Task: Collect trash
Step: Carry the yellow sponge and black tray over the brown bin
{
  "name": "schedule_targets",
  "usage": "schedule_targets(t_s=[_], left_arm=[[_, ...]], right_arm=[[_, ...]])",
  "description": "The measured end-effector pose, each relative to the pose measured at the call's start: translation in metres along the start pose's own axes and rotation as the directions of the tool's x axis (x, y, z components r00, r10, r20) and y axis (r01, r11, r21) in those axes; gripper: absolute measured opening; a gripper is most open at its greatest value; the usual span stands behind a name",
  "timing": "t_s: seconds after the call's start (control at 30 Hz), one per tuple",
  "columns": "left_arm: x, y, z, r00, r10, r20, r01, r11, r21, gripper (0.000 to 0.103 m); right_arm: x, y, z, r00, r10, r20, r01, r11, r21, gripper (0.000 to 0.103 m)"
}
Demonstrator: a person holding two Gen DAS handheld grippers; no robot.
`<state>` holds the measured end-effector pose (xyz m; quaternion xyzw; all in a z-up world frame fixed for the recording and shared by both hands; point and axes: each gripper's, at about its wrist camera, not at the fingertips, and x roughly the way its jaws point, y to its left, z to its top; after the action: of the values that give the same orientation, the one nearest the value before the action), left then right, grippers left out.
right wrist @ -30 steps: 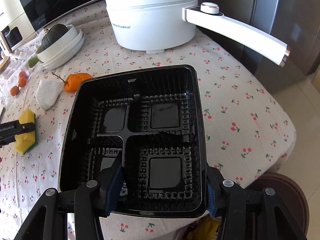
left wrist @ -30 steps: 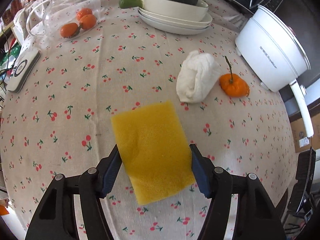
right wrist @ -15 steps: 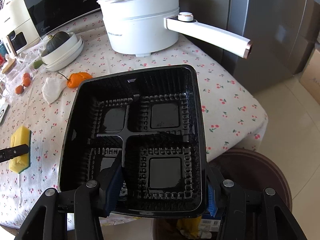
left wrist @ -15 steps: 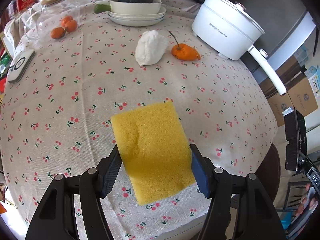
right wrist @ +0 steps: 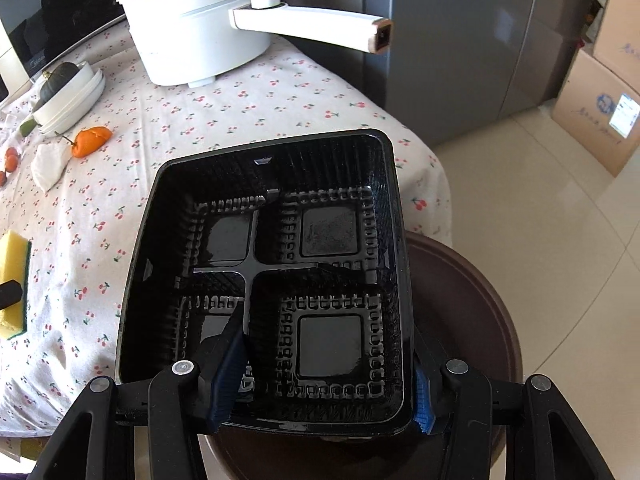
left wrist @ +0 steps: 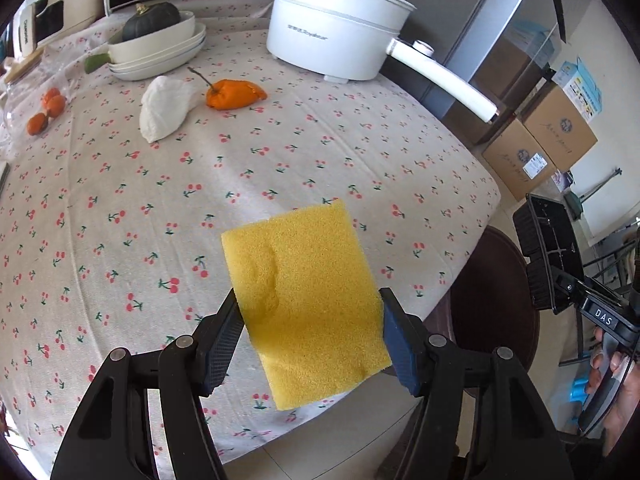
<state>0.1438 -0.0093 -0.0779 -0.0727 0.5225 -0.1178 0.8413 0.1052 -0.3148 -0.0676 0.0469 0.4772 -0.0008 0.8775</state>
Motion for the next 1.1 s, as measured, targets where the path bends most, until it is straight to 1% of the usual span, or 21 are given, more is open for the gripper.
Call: schedule_targets(t_s=[0.33, 0.6, 0.83, 0.9, 0.97, 1.0, 1.03, 1.07, 1.1], left_arm=[[0.019, -0.069, -0.005, 0.996, -0.084, -0.017, 0.085, 0.991, 0.107, 0.068], [0.046, -0.133, -0.018, 0.987, -0.153, -0.056, 0.162, 0.961, 0.223, 0.068], [0.067, -0.168, -0.025, 0.978, -0.192, -0.082, 0.208, 0.938, 0.277, 0.069], [0.071, -0.176, -0.025, 0.981, -0.182, -0.069, 0.194, 0.936, 0.293, 0.072], [0.075, -0.183, -0.025, 0.989, -0.134, -0.061, 0.147, 0.938, 0.315, 0.082], [0.077, -0.184, -0.025, 0.993, -0.109, -0.052, 0.12, 0.94, 0.319, 0.089], [0.078, -0.185, -0.025, 0.995, -0.083, -0.049, 0.094, 0.945, 0.314, 0.094], [0.079, -0.184, -0.025, 0.996, -0.069, -0.05, 0.081, 0.949, 0.304, 0.094], [0.08, -0.182, -0.024, 0.996, -0.075, -0.054, 0.087, 0.952, 0.292, 0.094]], right_arm=[[-0.005, -0.047, -0.027, 0.998, -0.054, -0.037, 0.056, 0.997, 0.045, 0.059], [-0.009, -0.08, -0.046, 0.994, -0.088, -0.066, 0.093, 0.992, 0.082, 0.059], [-0.009, -0.099, -0.055, 0.989, -0.115, -0.092, 0.124, 0.987, 0.1, 0.059], [-0.007, -0.103, -0.058, 0.988, -0.12, -0.101, 0.13, 0.986, 0.101, 0.059], [-0.006, -0.106, -0.06, 0.986, -0.123, -0.109, 0.134, 0.986, 0.103, 0.059], [-0.006, -0.107, -0.061, 0.986, -0.124, -0.111, 0.136, 0.985, 0.103, 0.059], [-0.006, -0.109, -0.062, 0.986, -0.126, -0.113, 0.138, 0.985, 0.102, 0.059], [-0.006, -0.11, -0.062, 0.985, -0.128, -0.114, 0.14, 0.985, 0.101, 0.059], [-0.006, -0.112, -0.062, 0.985, -0.13, -0.115, 0.142, 0.985, 0.1, 0.059]])
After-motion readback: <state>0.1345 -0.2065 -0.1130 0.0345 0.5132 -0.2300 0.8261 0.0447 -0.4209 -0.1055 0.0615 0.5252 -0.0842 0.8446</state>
